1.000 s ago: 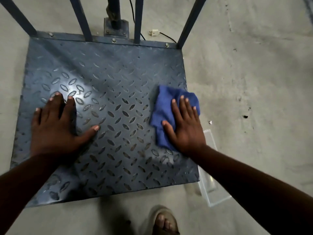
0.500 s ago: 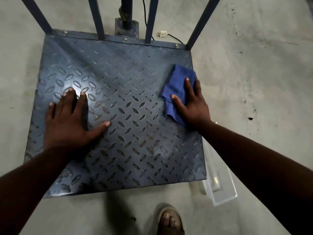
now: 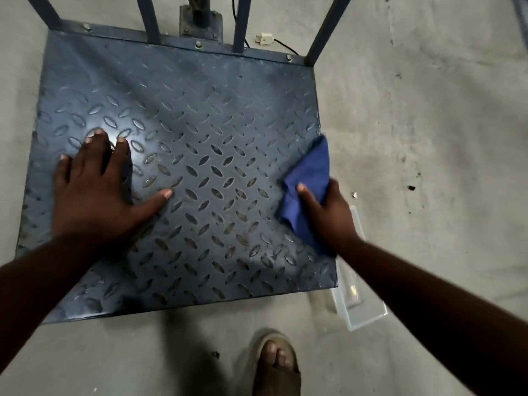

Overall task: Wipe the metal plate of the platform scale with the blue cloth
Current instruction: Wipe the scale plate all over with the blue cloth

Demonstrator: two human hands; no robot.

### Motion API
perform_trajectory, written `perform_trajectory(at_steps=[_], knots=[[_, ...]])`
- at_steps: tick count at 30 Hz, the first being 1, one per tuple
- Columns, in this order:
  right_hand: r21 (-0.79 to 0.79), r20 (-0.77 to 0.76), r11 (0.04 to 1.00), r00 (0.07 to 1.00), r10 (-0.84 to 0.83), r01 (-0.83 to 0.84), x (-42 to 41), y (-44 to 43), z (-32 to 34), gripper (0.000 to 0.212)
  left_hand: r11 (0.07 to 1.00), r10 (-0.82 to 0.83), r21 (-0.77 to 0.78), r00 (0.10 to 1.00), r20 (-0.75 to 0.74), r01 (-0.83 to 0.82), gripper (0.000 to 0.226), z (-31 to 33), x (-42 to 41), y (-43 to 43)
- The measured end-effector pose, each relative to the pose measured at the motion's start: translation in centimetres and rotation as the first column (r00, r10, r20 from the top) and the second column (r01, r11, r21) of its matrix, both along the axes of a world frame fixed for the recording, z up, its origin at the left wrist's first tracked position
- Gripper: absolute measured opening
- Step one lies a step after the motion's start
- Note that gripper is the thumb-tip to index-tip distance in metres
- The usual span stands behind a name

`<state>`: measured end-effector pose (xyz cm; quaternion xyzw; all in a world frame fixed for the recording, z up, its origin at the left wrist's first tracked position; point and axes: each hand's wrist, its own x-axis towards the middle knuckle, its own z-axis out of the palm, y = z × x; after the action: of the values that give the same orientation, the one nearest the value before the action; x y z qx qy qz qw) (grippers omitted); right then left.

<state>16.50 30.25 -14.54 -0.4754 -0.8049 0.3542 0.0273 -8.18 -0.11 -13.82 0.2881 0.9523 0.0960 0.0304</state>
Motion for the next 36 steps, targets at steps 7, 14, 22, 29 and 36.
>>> perform_trajectory(at_steps=[7,14,22,29,36], knots=[[0.308,0.145,0.919,0.967,0.212,-0.248,-8.9,4.4,-0.4,0.072,1.0,-0.014,-0.025,0.999,0.038,0.015,0.112,0.4,0.4,0.3],[0.297,0.146,0.921,0.965,0.218,-0.253,-8.7,4.1,-0.1,0.074,0.968,-0.227,-0.075,0.965,0.134,0.238,0.123,0.8,4.0,8.0],[0.311,0.166,0.91,0.959,0.23,-0.273,-8.2,4.1,-0.9,0.074,0.984,-0.171,-0.041,0.983,0.064,0.173,0.124,-0.7,6.6,15.3],[0.481,0.222,0.743,0.884,0.411,-0.466,-1.5,-0.8,-1.9,0.063,0.984,-0.163,-0.07,0.985,0.057,0.166,0.121,-0.2,7.1,15.3],[0.235,0.124,0.923,0.951,0.282,-0.304,-9.4,5.9,-1.2,0.089,0.98,-0.201,-0.011,0.979,0.018,0.201,0.113,-0.3,7.2,15.0]])
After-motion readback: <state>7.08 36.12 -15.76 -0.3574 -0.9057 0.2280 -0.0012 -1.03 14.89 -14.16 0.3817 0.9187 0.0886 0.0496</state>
